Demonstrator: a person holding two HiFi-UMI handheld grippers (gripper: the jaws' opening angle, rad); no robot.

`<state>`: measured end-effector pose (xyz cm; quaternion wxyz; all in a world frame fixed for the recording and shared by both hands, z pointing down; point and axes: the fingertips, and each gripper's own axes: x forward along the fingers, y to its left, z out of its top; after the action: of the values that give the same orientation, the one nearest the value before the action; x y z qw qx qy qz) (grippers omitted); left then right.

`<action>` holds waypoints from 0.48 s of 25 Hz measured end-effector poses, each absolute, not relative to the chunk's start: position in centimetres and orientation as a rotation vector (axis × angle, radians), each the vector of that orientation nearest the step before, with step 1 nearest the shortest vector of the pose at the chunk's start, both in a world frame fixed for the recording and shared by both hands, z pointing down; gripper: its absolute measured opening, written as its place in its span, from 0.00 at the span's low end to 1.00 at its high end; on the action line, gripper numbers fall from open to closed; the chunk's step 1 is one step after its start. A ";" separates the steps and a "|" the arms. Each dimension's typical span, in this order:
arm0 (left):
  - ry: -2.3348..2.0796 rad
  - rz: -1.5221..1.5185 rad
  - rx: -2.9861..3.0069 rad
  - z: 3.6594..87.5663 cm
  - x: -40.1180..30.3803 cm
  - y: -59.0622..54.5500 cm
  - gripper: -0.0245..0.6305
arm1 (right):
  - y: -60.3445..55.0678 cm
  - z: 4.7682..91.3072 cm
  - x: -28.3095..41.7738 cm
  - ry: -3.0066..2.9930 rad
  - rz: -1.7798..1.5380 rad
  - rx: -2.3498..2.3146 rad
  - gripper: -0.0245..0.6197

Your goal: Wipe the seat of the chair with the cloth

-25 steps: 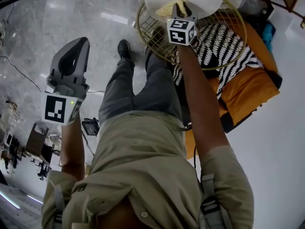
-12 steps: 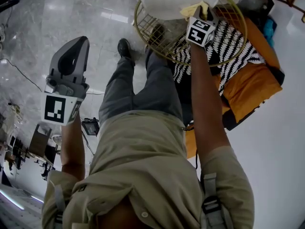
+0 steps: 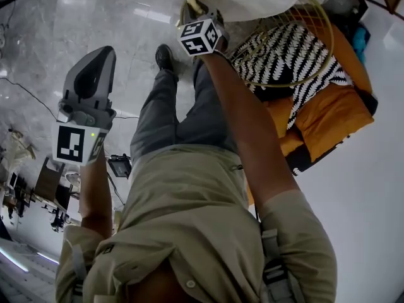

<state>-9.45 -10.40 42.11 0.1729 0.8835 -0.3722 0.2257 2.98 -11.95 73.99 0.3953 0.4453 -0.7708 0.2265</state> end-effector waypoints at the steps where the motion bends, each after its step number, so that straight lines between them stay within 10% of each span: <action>1: -1.061 0.634 2.506 42.1 -9.6 -10.4 0.06 | -11.8 74.0 2.7 -1.955 0.581 1.132 0.21; 12: -1.066 0.615 2.516 41.5 -8.6 -11.0 0.06 | -10.7 76.9 21.2 -1.646 0.596 1.305 0.21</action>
<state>-8.62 -11.03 41.51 0.1694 0.8854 -0.3750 0.2164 21.21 -10.66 76.88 0.4612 0.5304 -0.6689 0.2421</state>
